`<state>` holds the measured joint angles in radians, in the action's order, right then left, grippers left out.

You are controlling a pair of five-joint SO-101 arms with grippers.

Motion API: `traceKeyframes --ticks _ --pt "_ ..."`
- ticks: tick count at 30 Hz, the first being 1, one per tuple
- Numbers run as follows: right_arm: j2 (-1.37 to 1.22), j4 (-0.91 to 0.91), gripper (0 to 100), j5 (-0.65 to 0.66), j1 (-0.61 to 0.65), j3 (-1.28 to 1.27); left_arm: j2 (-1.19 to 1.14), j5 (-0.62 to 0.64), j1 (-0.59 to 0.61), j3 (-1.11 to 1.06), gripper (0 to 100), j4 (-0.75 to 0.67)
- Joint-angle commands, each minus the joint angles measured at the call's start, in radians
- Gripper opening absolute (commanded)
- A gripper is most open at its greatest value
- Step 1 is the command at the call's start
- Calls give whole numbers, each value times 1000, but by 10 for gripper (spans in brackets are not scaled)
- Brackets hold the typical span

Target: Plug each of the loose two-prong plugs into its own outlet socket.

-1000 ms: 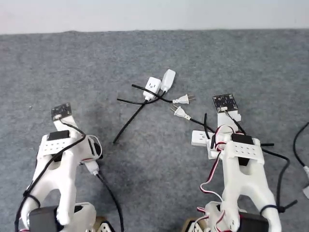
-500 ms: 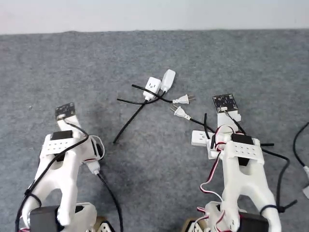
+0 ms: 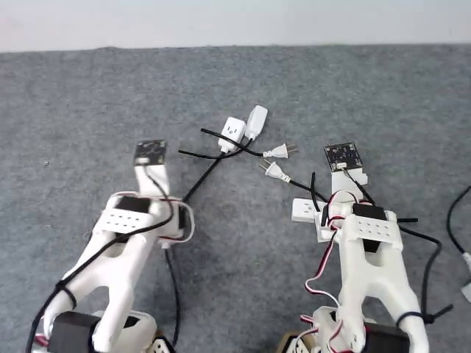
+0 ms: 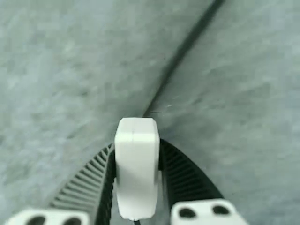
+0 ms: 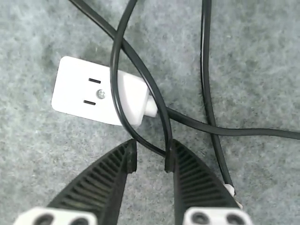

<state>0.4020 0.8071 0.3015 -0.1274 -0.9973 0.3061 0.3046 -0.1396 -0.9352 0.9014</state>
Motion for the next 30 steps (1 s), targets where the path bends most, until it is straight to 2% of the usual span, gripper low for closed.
traceKeyframes --ticks 1,4,14,20,24,30 --pt "25 -18 103 11 -27 9 3 164 -100 88 13 -17" --pt "25 -18 103 11 -39 11 2 301 -143 119 13 -15" --pt "25 -18 104 11 -51 11 0 301 -187 119 17 -21" --pt "25 -18 107 11 -73 11 -77 304 -216 105 138 -40" --pt "25 -18 107 11 -73 11 -176 302 -186 140 195 -52" --pt "25 -19 107 11 -68 11 -153 296 -126 246 195 86"
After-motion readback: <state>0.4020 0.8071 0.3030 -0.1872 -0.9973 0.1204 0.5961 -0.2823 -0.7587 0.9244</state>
